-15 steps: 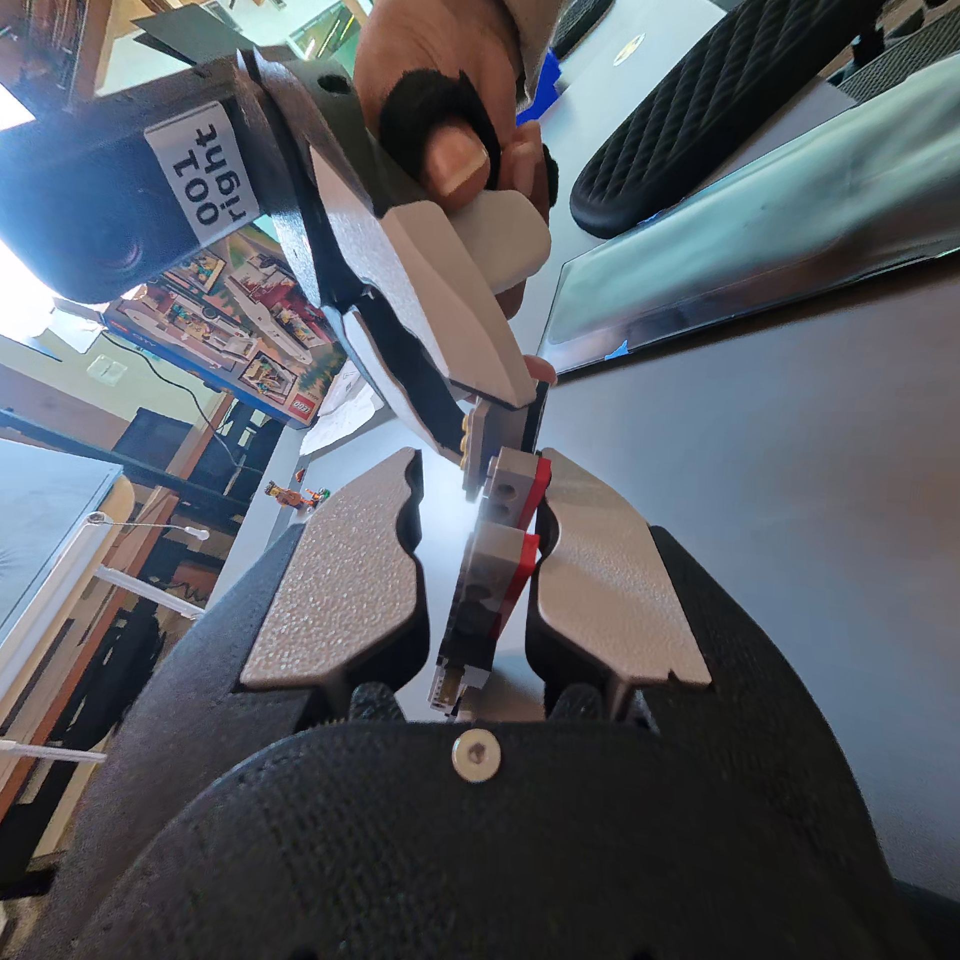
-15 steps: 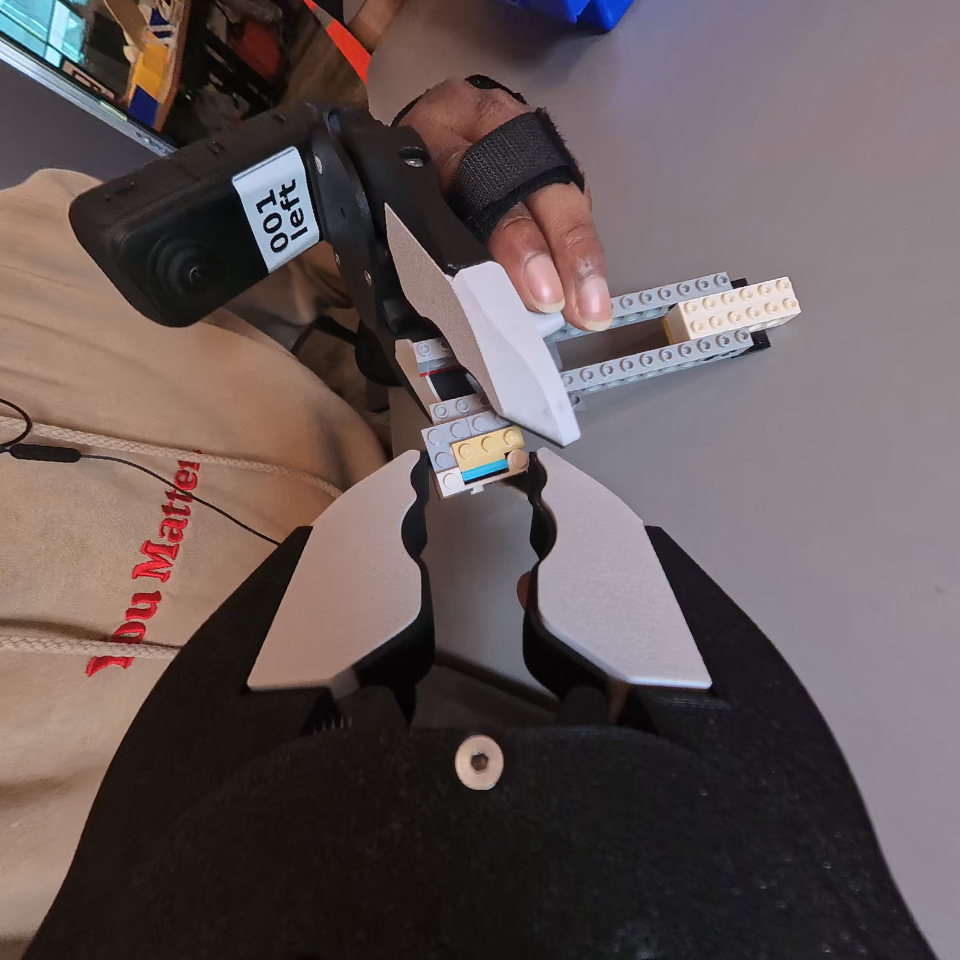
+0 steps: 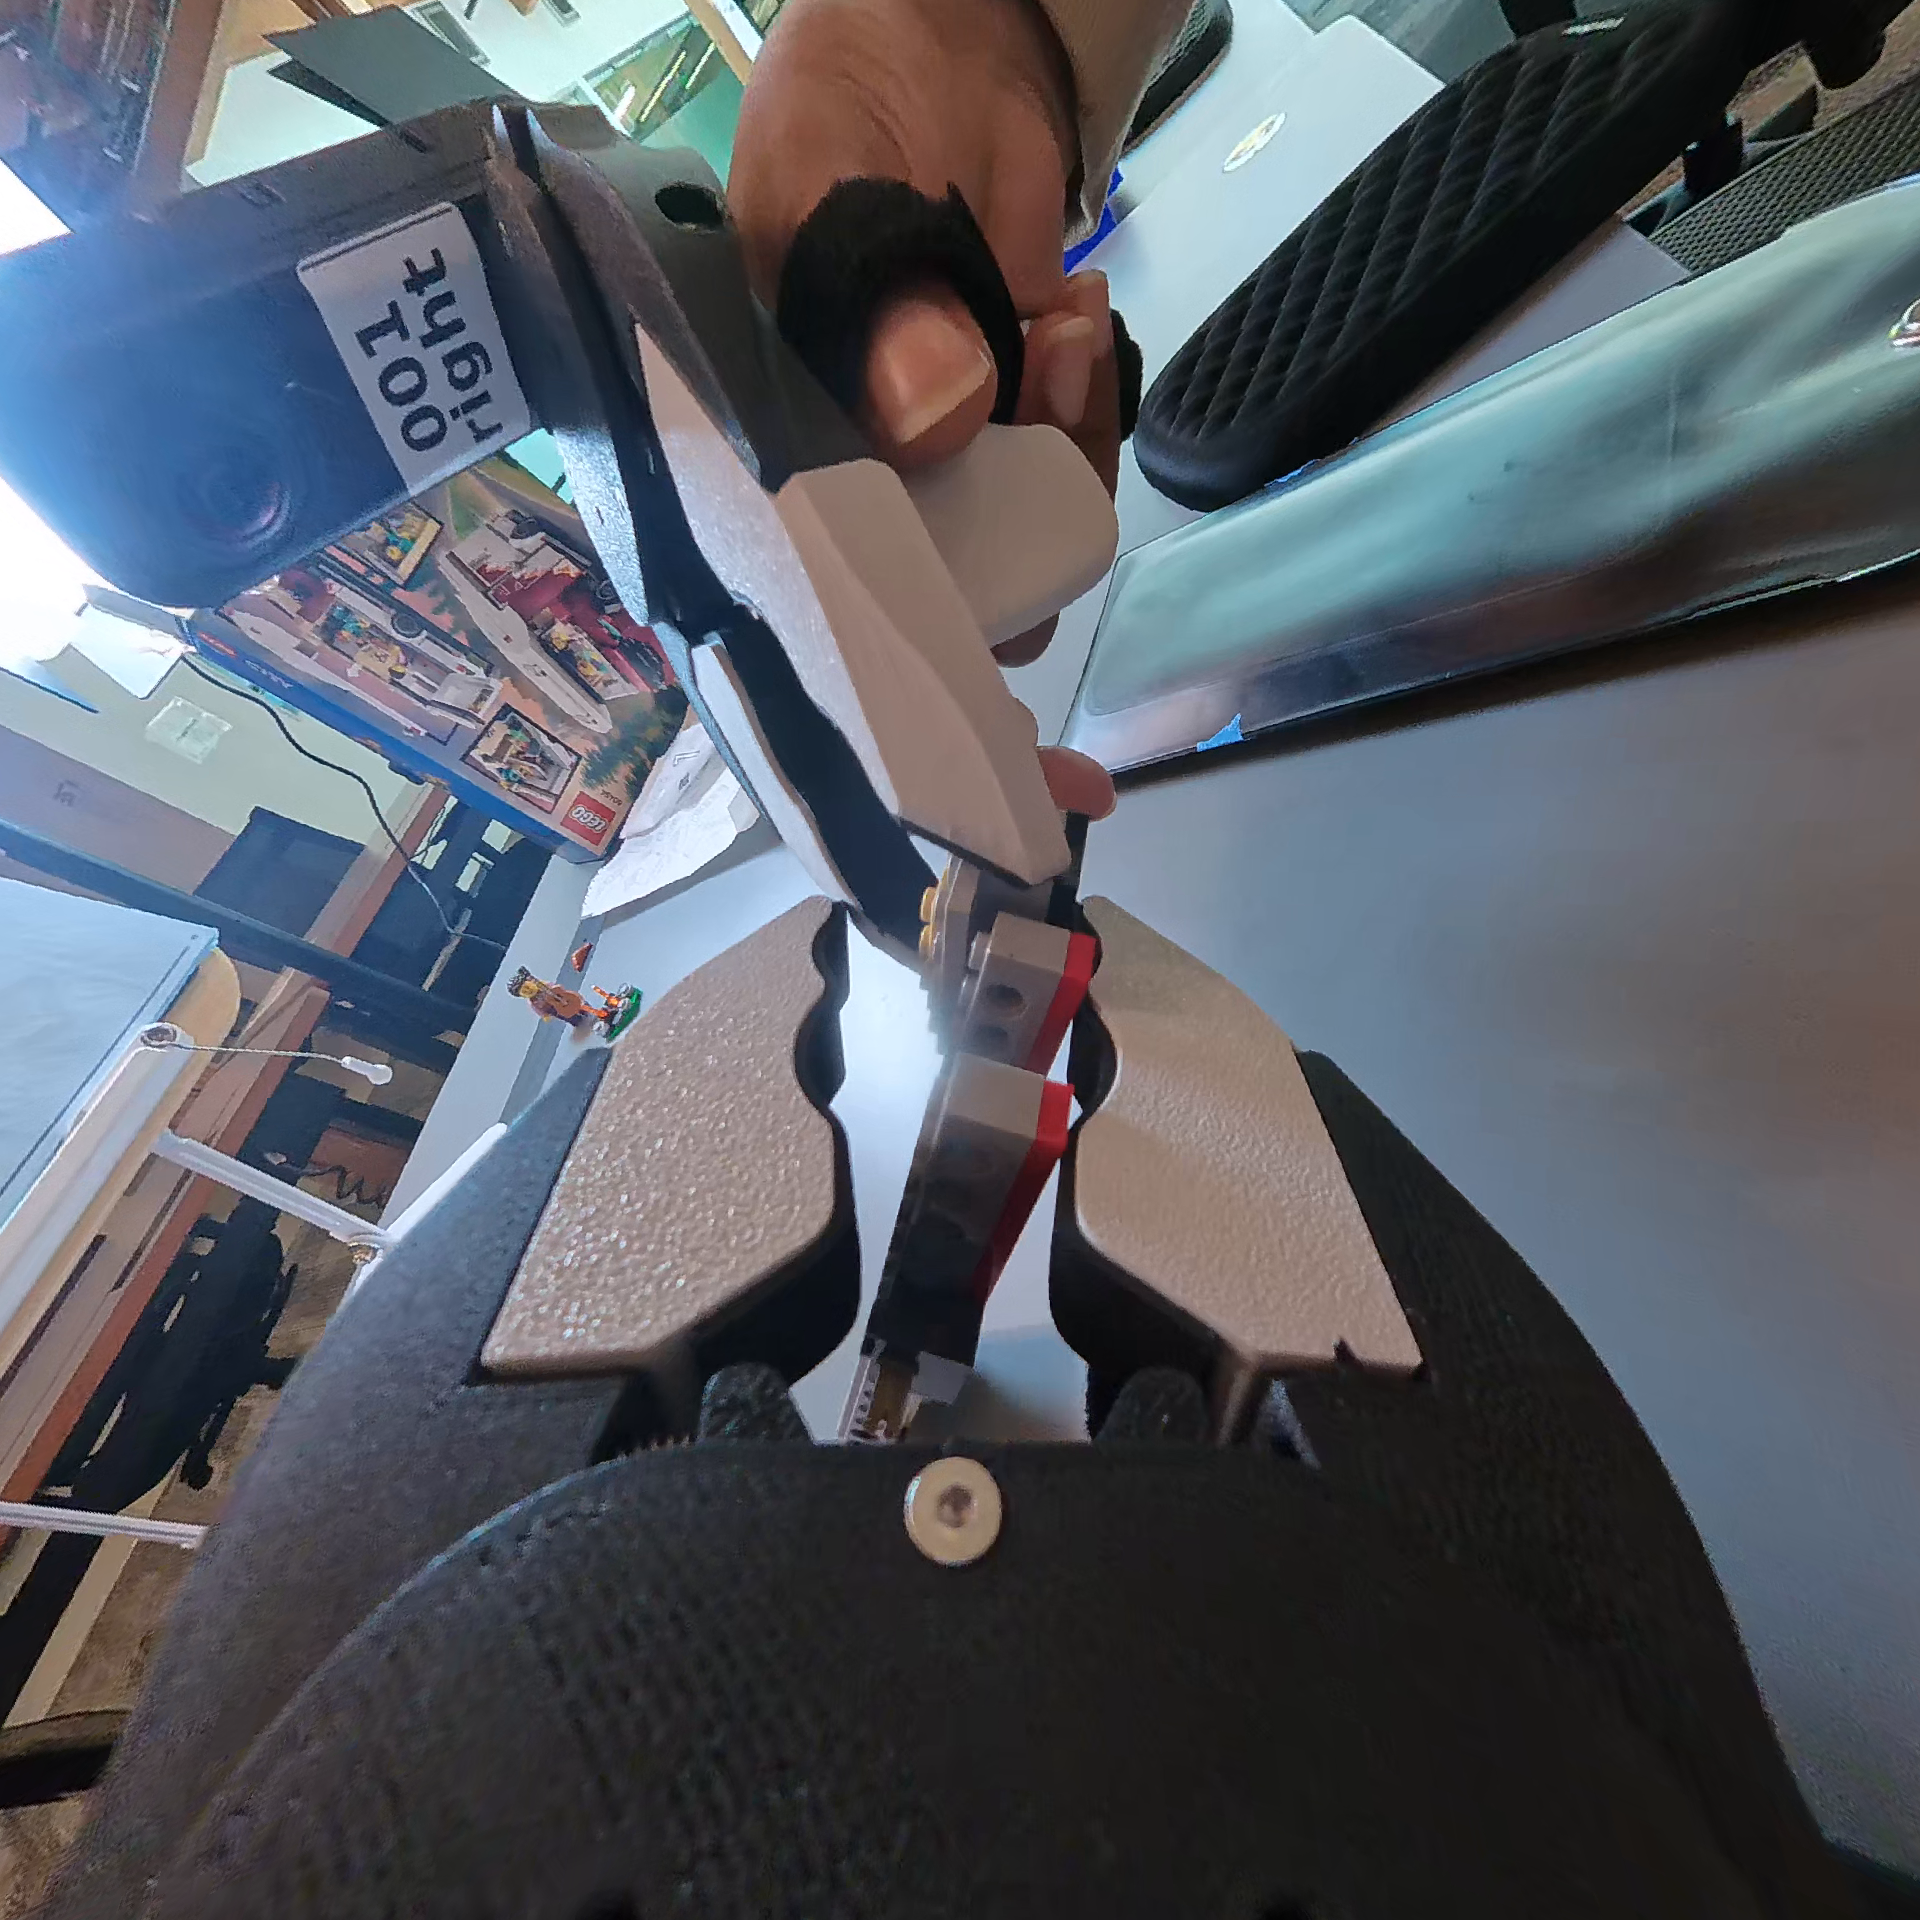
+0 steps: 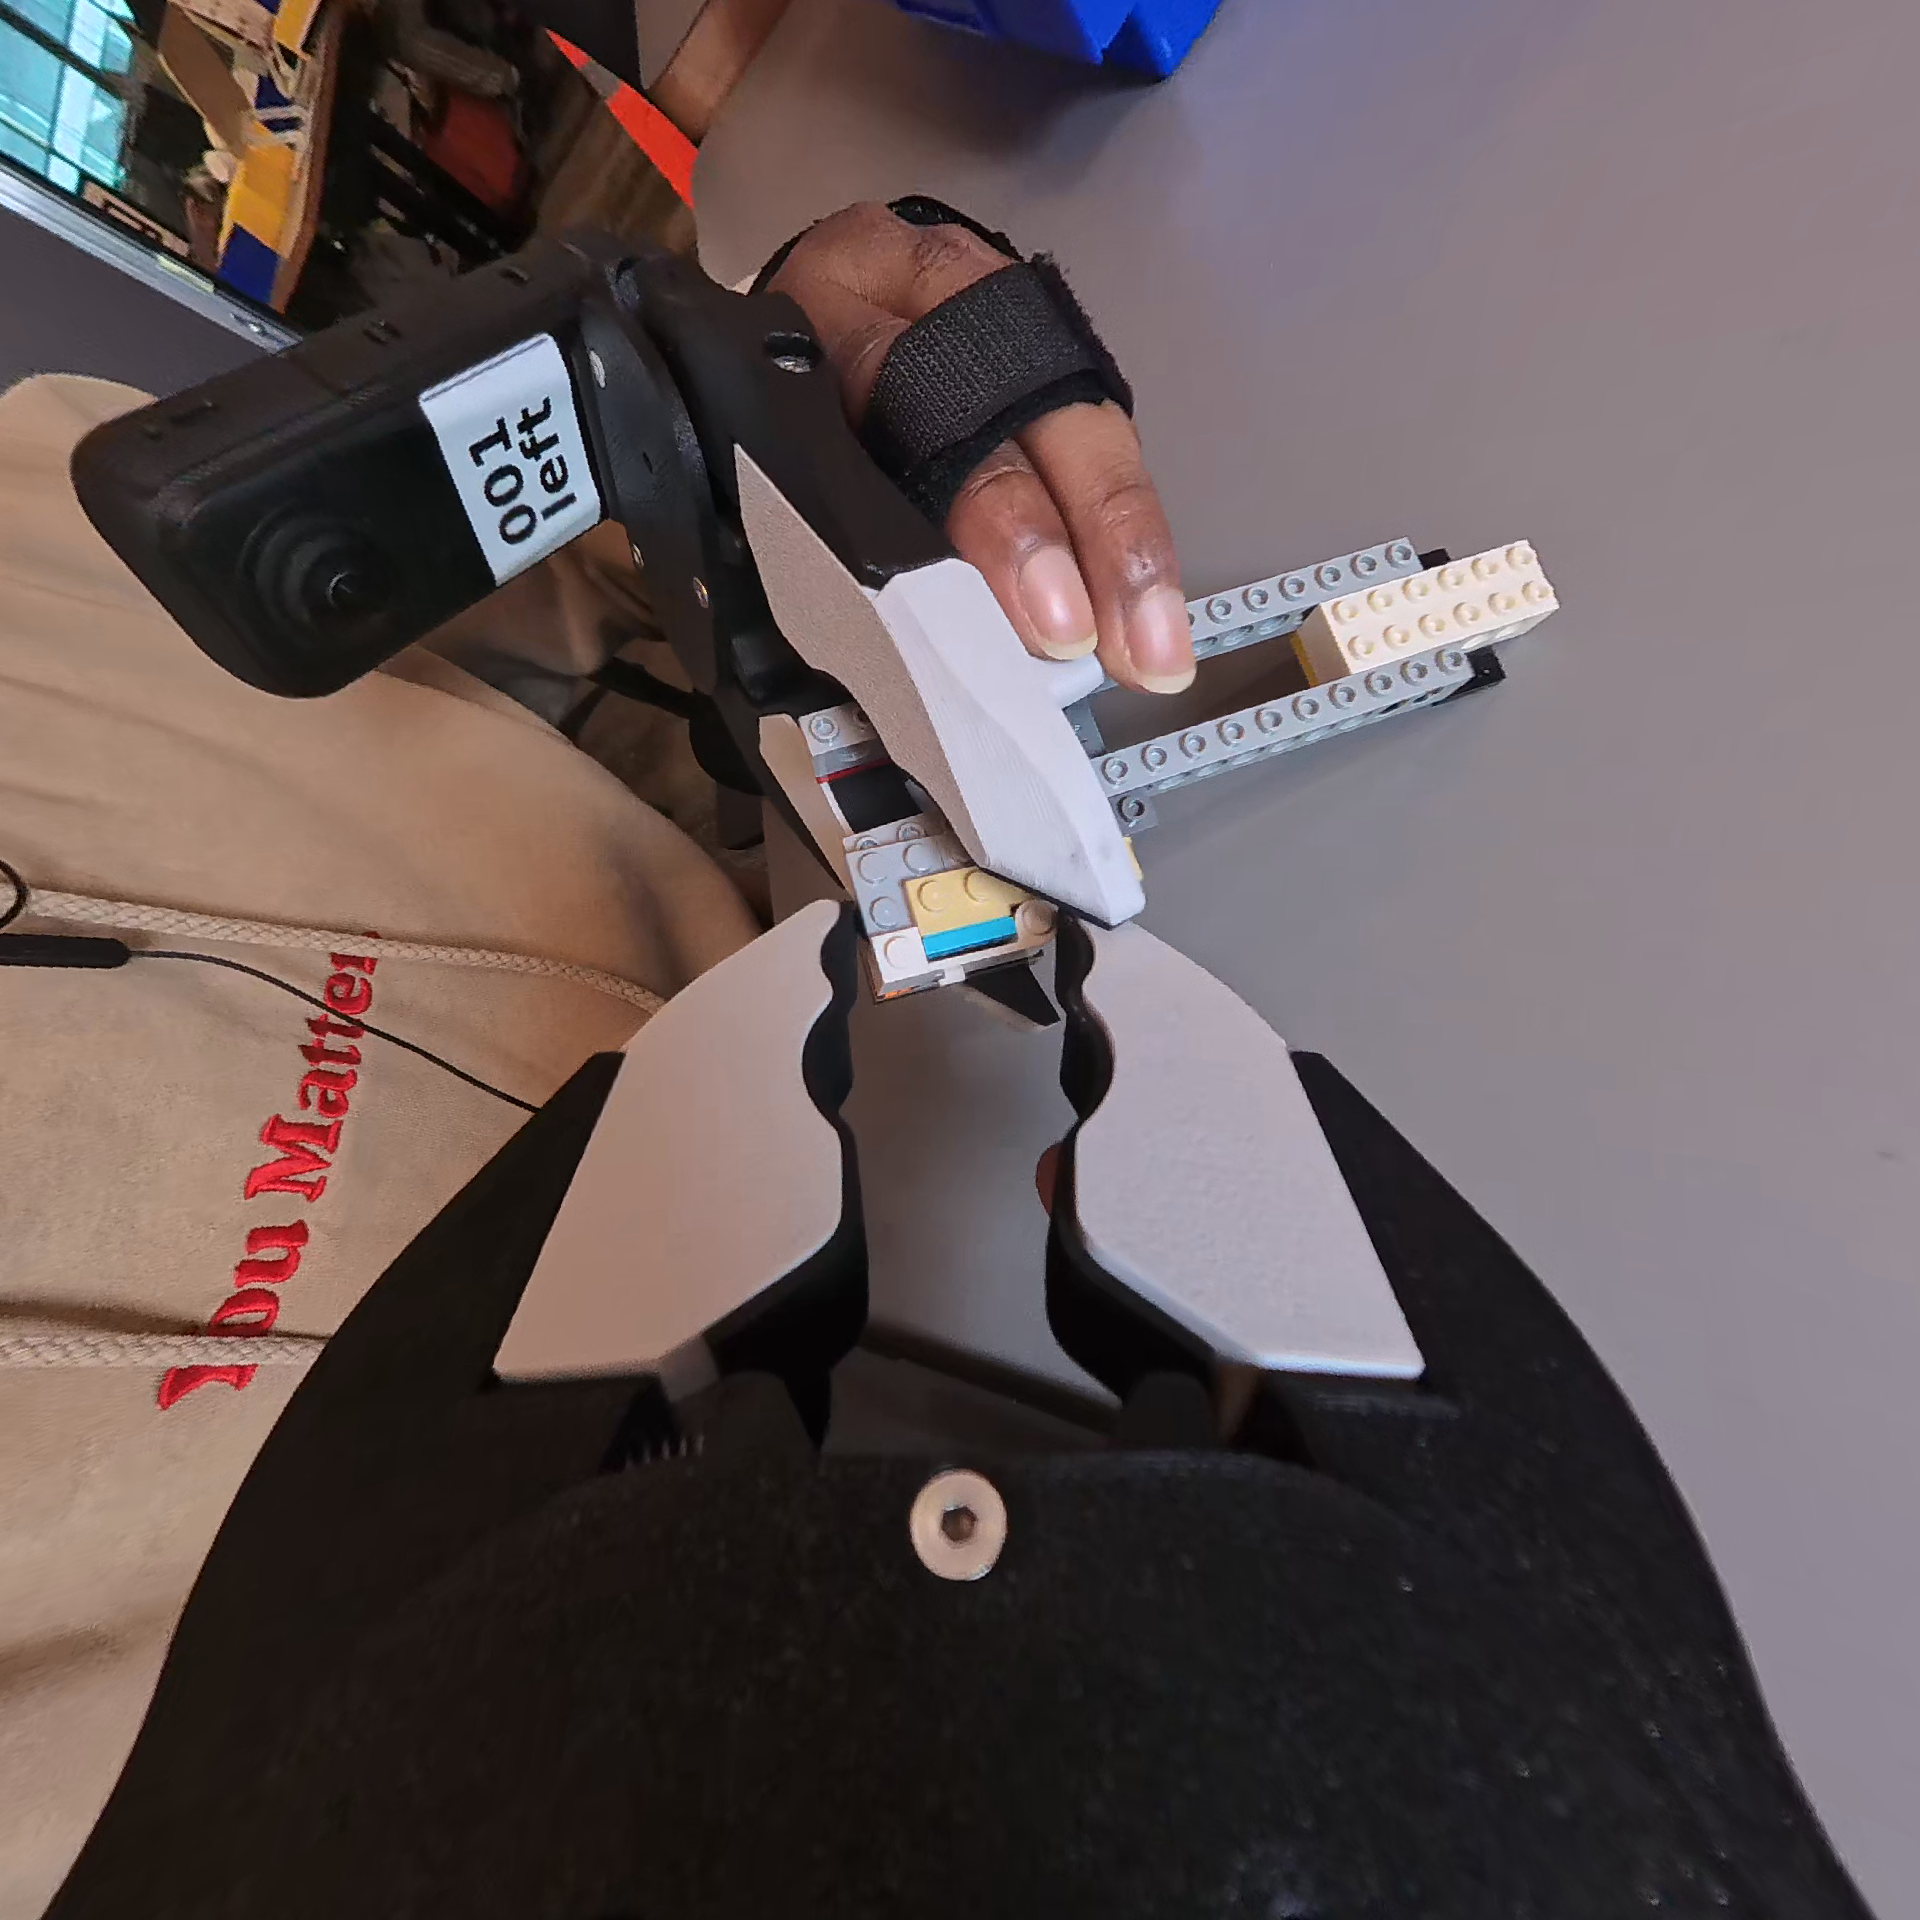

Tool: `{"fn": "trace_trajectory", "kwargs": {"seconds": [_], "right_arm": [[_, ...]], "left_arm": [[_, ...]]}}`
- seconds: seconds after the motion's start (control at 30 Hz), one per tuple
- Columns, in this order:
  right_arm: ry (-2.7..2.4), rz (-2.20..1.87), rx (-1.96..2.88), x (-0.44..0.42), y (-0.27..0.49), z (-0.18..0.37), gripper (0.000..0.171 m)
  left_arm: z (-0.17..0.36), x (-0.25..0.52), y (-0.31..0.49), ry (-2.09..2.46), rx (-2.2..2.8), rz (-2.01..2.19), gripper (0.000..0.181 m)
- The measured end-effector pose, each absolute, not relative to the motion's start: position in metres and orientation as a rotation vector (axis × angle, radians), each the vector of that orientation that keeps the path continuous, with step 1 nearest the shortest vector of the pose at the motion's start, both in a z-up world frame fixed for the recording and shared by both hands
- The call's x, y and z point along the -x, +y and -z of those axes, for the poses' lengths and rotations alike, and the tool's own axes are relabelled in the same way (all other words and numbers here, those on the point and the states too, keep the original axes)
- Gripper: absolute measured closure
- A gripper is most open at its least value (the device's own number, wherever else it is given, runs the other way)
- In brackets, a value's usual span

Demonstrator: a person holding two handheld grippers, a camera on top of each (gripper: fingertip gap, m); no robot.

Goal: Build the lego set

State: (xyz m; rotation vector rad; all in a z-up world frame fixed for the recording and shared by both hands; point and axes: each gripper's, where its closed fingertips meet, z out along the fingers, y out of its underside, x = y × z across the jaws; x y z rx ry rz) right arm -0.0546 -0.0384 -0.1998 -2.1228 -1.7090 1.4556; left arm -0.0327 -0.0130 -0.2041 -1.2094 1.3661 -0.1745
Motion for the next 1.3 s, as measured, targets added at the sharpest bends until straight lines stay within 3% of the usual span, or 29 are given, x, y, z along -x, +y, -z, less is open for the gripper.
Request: {"fn": "trace_trajectory", "kwargs": {"seconds": [0.23, 0.3, 0.6, 1.0, 1.3], "right_arm": [[-1.594, -1.468, 2.094, 0.059, -0.035, 0.197, 0.133], [-1.620, -1.444, 2.075, 0.059, -0.038, 0.199, 0.131], [-1.617, -1.403, 1.957, 0.055, -0.034, 0.197, 0.127], [-1.780, -0.532, 0.988, 0.048, -0.023, 0.176, 0.134], [-1.792, -0.434, 0.901, 0.060, -0.023, 0.183, 0.149]], "left_arm": [[0.200, 0.035, -0.009, 1.338, 1.201, 0.130, 0.146], [0.196, 0.037, -0.007, 1.315, 1.186, 0.114, 0.157], [0.196, 0.037, -0.008, 1.321, 1.175, 0.104, 0.157], [0.197, 0.043, 0.000, 1.302, 1.230, 0.110, 0.156], [0.199, 0.042, -0.001, 1.309, 1.231, 0.117, 0.157]]}}
